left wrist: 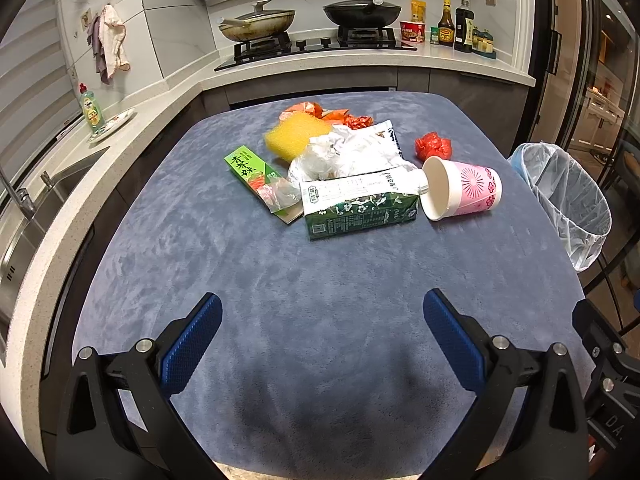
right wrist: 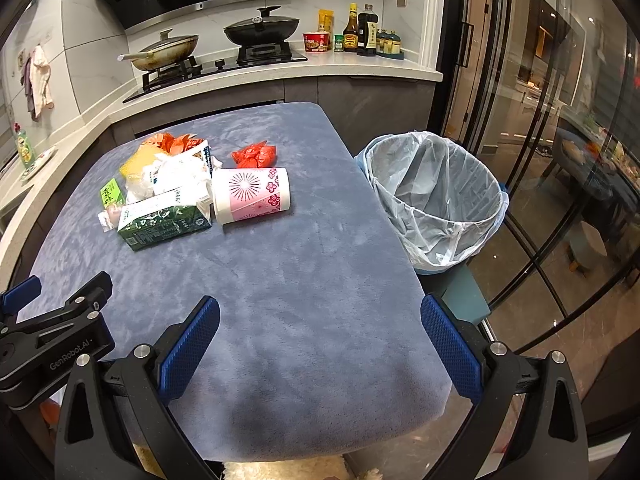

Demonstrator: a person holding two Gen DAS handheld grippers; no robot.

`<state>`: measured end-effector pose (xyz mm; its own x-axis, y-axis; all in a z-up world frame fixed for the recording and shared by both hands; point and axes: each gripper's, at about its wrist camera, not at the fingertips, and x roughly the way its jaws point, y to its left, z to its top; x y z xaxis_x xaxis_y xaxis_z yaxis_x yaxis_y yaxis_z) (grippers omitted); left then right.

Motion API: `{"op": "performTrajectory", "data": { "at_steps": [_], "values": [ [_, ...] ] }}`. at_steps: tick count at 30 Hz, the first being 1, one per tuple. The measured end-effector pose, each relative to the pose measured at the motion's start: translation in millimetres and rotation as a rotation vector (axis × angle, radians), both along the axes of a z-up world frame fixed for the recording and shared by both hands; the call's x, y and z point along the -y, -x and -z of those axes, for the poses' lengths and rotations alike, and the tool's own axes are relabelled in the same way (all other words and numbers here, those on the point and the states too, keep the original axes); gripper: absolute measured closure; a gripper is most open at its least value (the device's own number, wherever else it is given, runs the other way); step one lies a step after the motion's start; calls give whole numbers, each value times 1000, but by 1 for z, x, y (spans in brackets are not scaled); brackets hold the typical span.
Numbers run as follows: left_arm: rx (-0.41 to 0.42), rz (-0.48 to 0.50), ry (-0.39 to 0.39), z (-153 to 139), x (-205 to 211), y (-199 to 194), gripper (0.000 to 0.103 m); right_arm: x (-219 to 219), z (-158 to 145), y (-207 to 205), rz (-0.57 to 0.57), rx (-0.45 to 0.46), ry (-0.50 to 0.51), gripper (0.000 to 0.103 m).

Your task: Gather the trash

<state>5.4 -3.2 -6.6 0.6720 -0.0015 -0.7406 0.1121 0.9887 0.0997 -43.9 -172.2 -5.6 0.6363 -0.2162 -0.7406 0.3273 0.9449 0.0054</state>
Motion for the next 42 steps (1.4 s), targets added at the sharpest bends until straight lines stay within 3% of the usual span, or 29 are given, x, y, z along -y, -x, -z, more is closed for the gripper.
{"op": "performTrajectory", "data": {
  "at_steps": [42],
  "values": [
    [2, 9, -3, 0, 11, -5, 7, 15, 5, -4, 27, 4, -10, 7]
  ]
}}
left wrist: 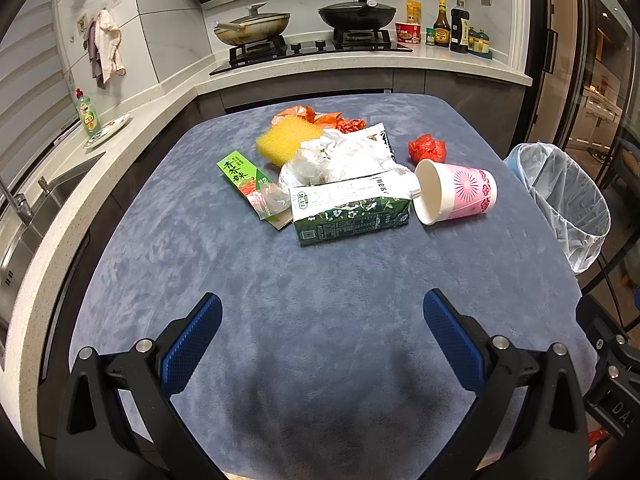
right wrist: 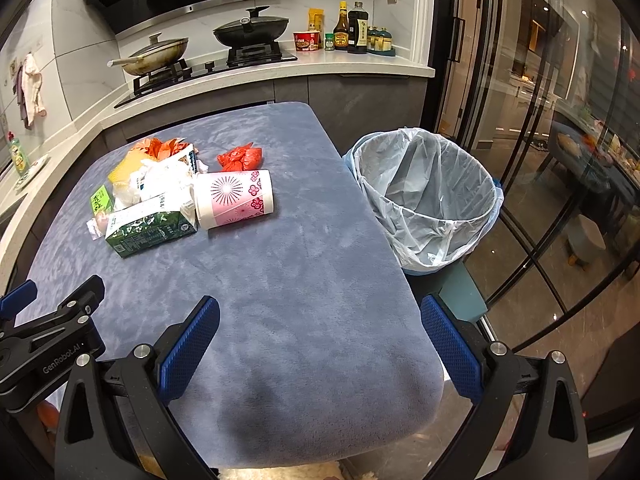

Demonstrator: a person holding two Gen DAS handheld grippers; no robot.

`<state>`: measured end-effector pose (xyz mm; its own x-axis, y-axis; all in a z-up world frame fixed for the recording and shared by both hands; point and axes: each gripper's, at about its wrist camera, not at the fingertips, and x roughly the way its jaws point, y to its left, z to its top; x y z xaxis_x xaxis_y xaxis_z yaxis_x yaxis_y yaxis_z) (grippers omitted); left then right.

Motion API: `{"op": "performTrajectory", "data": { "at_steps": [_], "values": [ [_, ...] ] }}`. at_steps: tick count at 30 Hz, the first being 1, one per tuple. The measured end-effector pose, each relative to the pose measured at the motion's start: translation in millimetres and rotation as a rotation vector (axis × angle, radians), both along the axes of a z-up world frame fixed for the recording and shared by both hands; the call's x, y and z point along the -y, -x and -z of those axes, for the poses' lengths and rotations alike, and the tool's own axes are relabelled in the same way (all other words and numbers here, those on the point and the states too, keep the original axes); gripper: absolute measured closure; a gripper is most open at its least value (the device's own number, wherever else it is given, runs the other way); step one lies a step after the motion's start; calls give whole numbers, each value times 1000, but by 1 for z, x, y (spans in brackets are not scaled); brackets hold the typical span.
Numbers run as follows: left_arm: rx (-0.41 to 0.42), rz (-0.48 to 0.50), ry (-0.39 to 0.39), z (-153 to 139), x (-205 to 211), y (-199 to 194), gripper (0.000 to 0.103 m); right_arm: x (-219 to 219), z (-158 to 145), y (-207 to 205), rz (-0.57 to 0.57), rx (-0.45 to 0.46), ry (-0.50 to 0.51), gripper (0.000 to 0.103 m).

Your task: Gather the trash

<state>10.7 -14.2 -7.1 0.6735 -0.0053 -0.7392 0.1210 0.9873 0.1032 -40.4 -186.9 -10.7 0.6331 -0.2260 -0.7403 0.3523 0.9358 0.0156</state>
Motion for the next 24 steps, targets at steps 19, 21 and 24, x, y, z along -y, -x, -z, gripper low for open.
{"op": "performTrajectory", "data": {
  "at_steps": [19, 21, 24],
  "values": [
    [6, 2, 1, -3, 2, 0, 7, 4, 1, 2, 4, 2, -6, 7],
    [6, 2, 2, -3, 3, -1, 7, 5, 1, 2, 3, 2, -7, 7],
    [6, 4, 2, -3, 3, -1, 7, 5, 1, 2, 2, 4, -5, 7]
  ]
}}
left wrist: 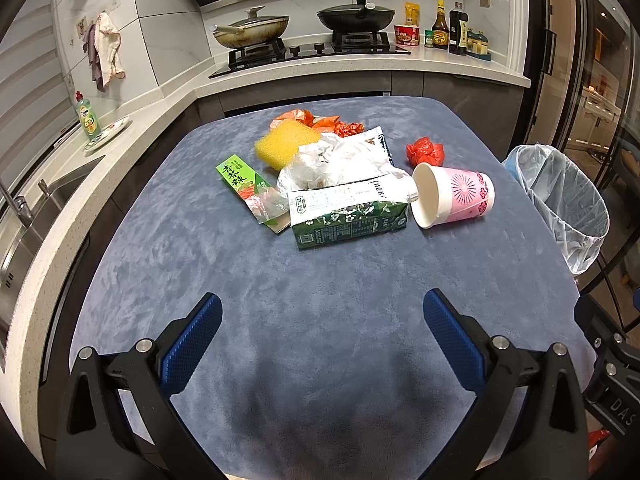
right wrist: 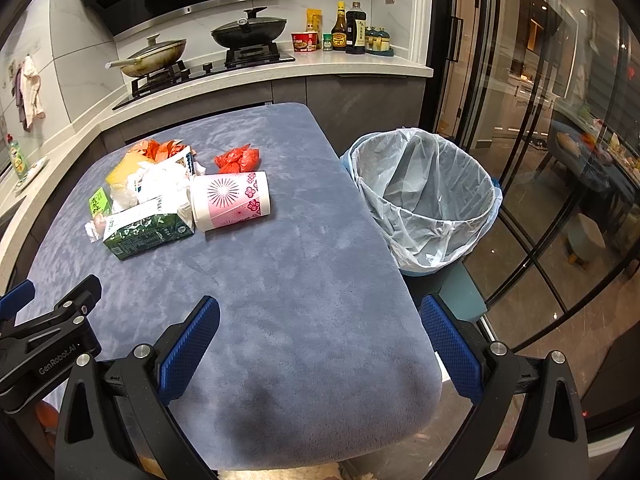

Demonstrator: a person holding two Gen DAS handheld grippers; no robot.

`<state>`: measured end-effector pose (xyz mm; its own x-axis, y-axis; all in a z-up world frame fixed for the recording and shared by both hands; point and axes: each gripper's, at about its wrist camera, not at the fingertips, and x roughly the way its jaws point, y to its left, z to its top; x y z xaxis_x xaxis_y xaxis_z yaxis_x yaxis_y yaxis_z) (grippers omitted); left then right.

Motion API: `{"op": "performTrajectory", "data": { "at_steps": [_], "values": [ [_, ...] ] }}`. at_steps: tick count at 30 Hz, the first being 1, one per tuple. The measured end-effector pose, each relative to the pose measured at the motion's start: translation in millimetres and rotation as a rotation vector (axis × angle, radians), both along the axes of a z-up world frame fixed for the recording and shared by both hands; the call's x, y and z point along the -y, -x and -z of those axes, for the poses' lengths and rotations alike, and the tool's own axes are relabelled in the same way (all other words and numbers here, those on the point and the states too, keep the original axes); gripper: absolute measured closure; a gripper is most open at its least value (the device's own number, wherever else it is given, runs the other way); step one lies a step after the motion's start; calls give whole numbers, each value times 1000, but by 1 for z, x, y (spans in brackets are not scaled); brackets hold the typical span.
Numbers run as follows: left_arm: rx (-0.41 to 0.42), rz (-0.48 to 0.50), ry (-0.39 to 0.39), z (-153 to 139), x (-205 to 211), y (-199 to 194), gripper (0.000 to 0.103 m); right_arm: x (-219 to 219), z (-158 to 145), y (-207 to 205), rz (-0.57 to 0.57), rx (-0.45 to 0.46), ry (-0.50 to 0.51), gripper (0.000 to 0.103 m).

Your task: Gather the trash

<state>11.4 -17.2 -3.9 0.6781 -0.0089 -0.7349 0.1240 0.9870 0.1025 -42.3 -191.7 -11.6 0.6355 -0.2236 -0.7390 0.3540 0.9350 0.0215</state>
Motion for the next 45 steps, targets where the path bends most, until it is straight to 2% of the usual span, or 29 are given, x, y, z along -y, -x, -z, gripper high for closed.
{"op": "performTrajectory", "data": {
  "at_steps": [19, 29, 37, 45],
  "values": [
    [4, -1, -3, -4, 2, 0, 7, 0, 0, -1, 2, 2, -1, 7],
    [-7, -32, -2, 7, -11, -12, 7, 7, 6, -9, 4, -13, -18, 7],
    [-35, -61, 18, 17, -26, -39, 7, 4, 10, -36, -19, -6, -17, 7],
    [-49, -109, 42, 26, -51, -74, 7, -17, 15, -91, -75, 11, -13, 7]
  ]
}}
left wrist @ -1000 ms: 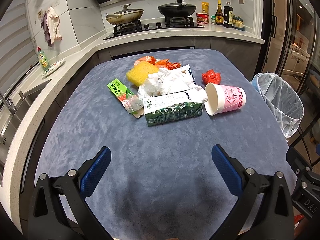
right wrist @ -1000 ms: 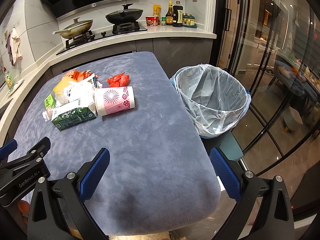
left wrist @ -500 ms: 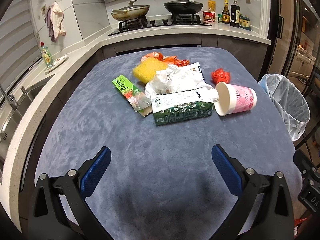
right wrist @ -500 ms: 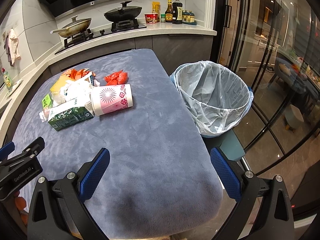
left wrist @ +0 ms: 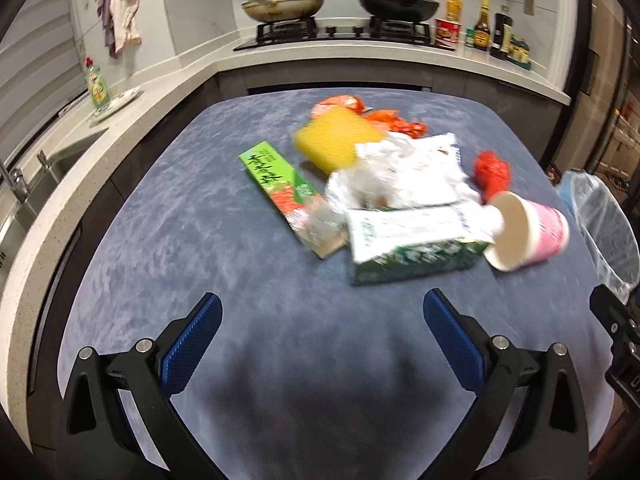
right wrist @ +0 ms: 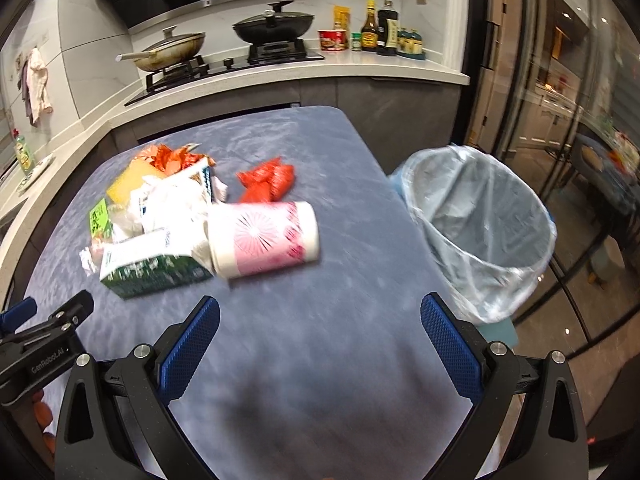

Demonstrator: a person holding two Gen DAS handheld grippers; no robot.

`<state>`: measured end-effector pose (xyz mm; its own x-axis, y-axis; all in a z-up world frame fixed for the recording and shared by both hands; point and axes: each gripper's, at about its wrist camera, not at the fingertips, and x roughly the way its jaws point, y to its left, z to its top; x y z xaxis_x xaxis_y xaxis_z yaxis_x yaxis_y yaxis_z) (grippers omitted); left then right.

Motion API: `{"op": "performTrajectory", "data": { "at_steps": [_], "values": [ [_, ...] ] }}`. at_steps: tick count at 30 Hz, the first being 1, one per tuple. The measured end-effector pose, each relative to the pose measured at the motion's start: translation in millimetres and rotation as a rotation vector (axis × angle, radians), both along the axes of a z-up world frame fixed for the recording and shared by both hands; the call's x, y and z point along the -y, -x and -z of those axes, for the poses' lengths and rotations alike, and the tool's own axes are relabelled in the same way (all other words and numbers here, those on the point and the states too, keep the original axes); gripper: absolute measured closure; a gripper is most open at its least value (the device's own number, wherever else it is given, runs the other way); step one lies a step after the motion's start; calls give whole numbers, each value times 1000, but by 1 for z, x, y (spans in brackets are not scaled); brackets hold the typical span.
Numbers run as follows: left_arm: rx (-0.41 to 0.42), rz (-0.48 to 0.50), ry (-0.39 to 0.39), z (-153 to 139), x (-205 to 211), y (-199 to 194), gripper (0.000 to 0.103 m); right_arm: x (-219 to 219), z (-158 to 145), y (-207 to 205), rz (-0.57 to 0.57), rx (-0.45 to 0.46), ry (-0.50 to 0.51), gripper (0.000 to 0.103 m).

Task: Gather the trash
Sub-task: 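Grasp the pink paper cup with the right tool while the left tool grasps the milk carton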

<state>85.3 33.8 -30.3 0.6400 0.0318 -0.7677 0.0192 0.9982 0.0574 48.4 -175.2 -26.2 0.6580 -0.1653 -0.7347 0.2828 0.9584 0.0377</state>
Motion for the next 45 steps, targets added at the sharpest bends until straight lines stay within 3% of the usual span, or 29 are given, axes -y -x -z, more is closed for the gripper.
{"op": "performTrajectory", "data": {
  "at_steps": [11, 21, 28, 35, 40, 45],
  "values": [
    [0, -40, 17, 8, -28, -42, 7, -21, 22, -71, 8, -24, -13, 7],
    [-1, 8, 41, 13, -22, -57, 7, 1, 37, -73, 65, -71, -4, 13],
    [14, 105, 48, 13, 3, -58, 7, 20, 37, -61, 82, -77, -35, 15],
    [24, 278, 41, 18, 36, -75, 7, 31, 39, -49, 92, -94, 0, 15],
    [-6, 311, 71, 27, 42, -79, 7, 44, 39, -47, 108, -97, -43, 25],
    [-89, 350, 148, 34, 41, -72, 6, 39, 41, -49, 63, -95, -68, 45]
  ]
}}
